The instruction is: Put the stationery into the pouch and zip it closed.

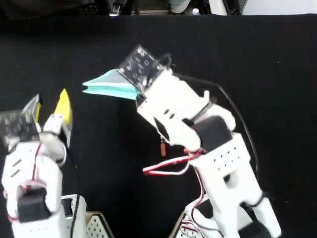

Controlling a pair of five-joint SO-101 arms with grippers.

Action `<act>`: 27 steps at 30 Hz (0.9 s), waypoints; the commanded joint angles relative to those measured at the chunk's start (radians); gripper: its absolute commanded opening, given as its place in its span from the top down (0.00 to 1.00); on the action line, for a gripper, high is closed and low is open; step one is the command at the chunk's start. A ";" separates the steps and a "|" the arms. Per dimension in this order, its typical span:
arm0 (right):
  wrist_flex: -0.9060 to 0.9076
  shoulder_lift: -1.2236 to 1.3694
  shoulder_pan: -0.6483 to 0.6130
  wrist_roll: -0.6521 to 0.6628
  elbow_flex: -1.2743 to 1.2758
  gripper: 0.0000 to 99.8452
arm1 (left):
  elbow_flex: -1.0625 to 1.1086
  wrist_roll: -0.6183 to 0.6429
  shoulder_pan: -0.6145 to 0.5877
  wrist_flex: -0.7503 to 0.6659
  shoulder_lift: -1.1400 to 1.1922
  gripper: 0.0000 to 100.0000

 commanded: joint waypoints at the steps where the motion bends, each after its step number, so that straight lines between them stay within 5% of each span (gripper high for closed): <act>1: 0.078 0.068 0.012 0.011 -0.209 0.99 | -0.246 0.020 0.067 -0.011 0.330 0.78; 10: 0.292 0.025 -0.003 0.012 -0.479 0.99 | -0.475 0.023 0.001 0.161 0.520 0.79; 27: 0.152 0.114 -0.089 0.005 -0.533 0.99 | -0.226 0.023 -0.047 0.118 0.282 0.79</act>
